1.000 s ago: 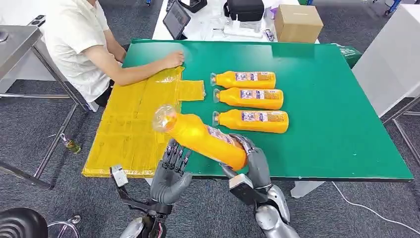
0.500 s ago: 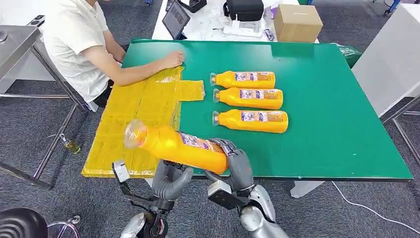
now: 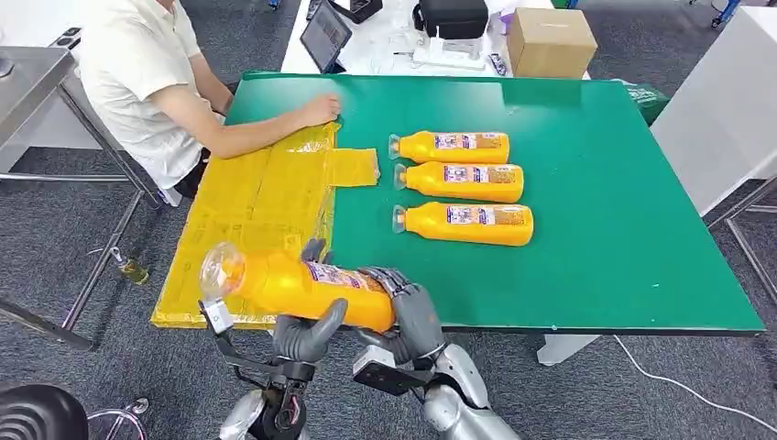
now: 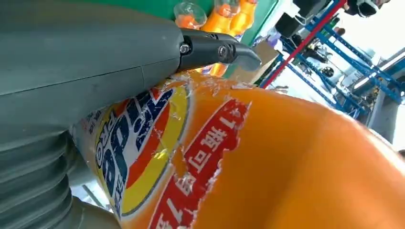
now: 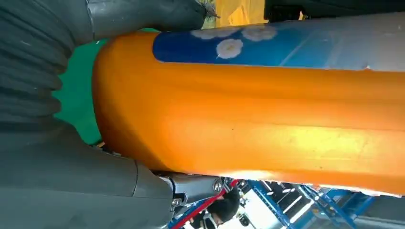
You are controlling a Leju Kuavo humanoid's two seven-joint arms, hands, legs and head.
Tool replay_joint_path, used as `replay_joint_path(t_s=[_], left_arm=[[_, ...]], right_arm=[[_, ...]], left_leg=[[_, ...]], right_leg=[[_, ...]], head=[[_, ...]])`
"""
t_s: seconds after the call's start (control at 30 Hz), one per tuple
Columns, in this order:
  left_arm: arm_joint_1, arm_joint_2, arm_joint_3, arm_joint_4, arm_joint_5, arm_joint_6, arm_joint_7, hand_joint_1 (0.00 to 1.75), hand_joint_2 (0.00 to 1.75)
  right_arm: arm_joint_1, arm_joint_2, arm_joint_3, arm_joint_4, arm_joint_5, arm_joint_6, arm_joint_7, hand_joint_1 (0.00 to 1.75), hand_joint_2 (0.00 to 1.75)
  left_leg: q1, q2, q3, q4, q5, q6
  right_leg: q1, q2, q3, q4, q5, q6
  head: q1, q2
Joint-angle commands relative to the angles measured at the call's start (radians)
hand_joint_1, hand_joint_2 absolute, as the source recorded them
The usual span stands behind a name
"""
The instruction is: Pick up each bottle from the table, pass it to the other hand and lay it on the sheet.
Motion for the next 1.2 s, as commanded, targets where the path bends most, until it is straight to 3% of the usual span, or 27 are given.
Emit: replay_joint_path(t_s=[0.03, 0.1, 0.13, 0.17, 0.4, 0.53, 0.6, 0.63, 0.67, 0.7, 0.77, 1.03, 1.1, 1.2], left_arm=[[-0.060, 0.017, -0.017, 0.001, -0.009, -0.090, -0.013, 1.75, 1.75], [-0.060, 0.017, -0.017, 0.001, -0.009, -0.090, -0.013, 1.75, 1.75], [-0.060, 0.017, -0.017, 0.001, -0.009, -0.090, -0.013, 1.75, 1.75], [-0.062, 0.016, -0.011, 0.007, -0.012, -0.089, -0.013, 1.75, 1.75], [-0.097, 0.014, 0.028, -0.007, -0.047, -0.134, -0.013, 1.75, 1.75], [-0.113, 0.071, 0.064, 0.010, -0.169, -0.066, 0.030, 1.75, 1.75], [-0.118, 0.076, 0.078, 0.027, -0.172, -0.076, 0.027, 1.75, 1.75], [-0.118, 0.076, 0.078, 0.027, -0.172, -0.076, 0.027, 1.75, 1.75], [-0.119, 0.080, 0.077, 0.033, -0.196, -0.065, 0.029, 1.75, 1.75], [-0.124, 0.110, 0.067, 0.033, -0.298, 0.006, 0.043, 1.75, 1.75], [-0.128, 0.166, 0.073, 0.029, -0.452, 0.066, 0.049, 1.75, 1.75], [-0.128, 0.166, 0.073, 0.029, -0.452, 0.066, 0.049, 1.75, 1.75], [-0.136, 0.218, 0.056, 0.016, -0.698, 0.160, 0.086, 1.75, 1.75], [-0.155, 0.271, 0.083, 0.017, -1.011, 0.238, 0.164, 1.75, 1.75]], right_arm=[[0.019, -0.019, 0.104, 0.097, -0.013, 0.073, -0.031, 0.00, 1.75], [0.019, -0.019, 0.104, 0.097, -0.013, 0.073, -0.031, 0.00, 1.75], [0.019, -0.019, 0.104, 0.097, -0.013, 0.073, -0.031, 0.00, 1.75], [0.023, -0.022, 0.103, 0.098, -0.013, 0.074, -0.034, 0.00, 0.00], [0.110, -0.115, 0.090, -0.059, 0.066, -0.002, -0.082, 0.00, 0.00], [0.207, -0.155, -0.049, -0.191, 0.131, -0.157, -0.044, 0.00, 0.00], [0.216, -0.164, -0.063, -0.214, 0.135, -0.156, -0.045, 0.00, 0.00], [0.216, -0.164, -0.063, -0.214, 0.135, -0.156, -0.045, 0.00, 0.00], [0.229, -0.144, -0.112, -0.229, 0.163, -0.159, -0.043, 0.00, 0.00], [0.290, -0.063, -0.287, -0.307, 0.229, -0.159, -0.088, 0.00, 0.00], [0.346, 0.003, -0.452, -0.458, 0.296, -0.159, -0.088, 0.00, 0.00], [0.346, 0.003, -0.452, -0.458, 0.296, -0.159, -0.088, 0.00, 0.00], [0.378, 0.061, -0.559, -0.584, 0.292, -0.159, -0.088, 0.00, 0.00], [0.397, 0.110, -0.673, -0.683, 0.230, -0.159, -0.088, 0.00, 0.00]], left_leg=[[0.001, -0.001, 0.006, -0.001, -0.002, 0.001], [0.002, -0.001, 0.009, -0.001, -0.003, 0.002], [0.001, -0.002, 0.003, -0.001, -0.001, 0.001], [0.001, -0.001, 0.006, -0.001, -0.002, 0.002], [0.001, -0.004, 0.004, 0.000, -0.001, 0.001], [0.001, -0.006, 0.004, 0.000, -0.001, 0.001], [0.001, -0.005, 0.008, -0.001, -0.003, 0.002], [0.000, -0.004, 0.003, -0.001, -0.001, 0.001], [0.000, -0.003, 0.004, -0.001, -0.001, 0.001], [0.000, 0.000, 0.002, 0.000, -0.002, 0.001], [0.000, 0.000, 0.003, -0.001, -0.003, 0.000], [0.000, 0.000, 0.002, 0.000, -0.002, 0.000], [0.001, 0.001, 0.006, -0.001, -0.004, 0.001], [-0.001, -0.001, 0.001, 0.000, -0.002, 0.000]], right_leg=[[0.002, -0.003, 0.007, -0.002, -0.002, -0.004], [0.003, -0.004, 0.011, -0.002, -0.004, -0.005], [0.001, -0.003, 0.004, -0.001, -0.001, -0.002], [0.002, -0.003, 0.007, -0.002, -0.002, -0.003], [0.002, -0.006, 0.005, -0.001, -0.002, -0.003], [0.002, -0.008, 0.006, -0.001, -0.003, -0.003], [0.002, -0.008, 0.010, -0.002, -0.004, -0.005], [0.001, -0.005, 0.005, -0.001, -0.002, -0.003], [0.001, -0.004, 0.005, -0.001, -0.002, -0.003], [0.000, -0.001, 0.003, -0.001, -0.001, -0.002], [0.001, -0.002, 0.003, 0.000, -0.002, -0.004], [0.001, -0.002, 0.002, 0.000, -0.001, -0.002], [0.002, -0.001, 0.006, -0.001, -0.003, -0.004], [0.000, -0.002, 0.000, 0.002, -0.002, -0.003]], head=[[0.000, 0.000], [0.000, 0.000], [0.000, 0.000], [0.000, 0.000], [0.000, 0.000], [0.000, 0.000], [0.000, 0.000], [0.000, 0.000], [0.000, 0.000], [0.000, 0.000], [0.000, 0.000], [0.001, 0.000], [0.000, 0.000], [0.001, 0.000]])
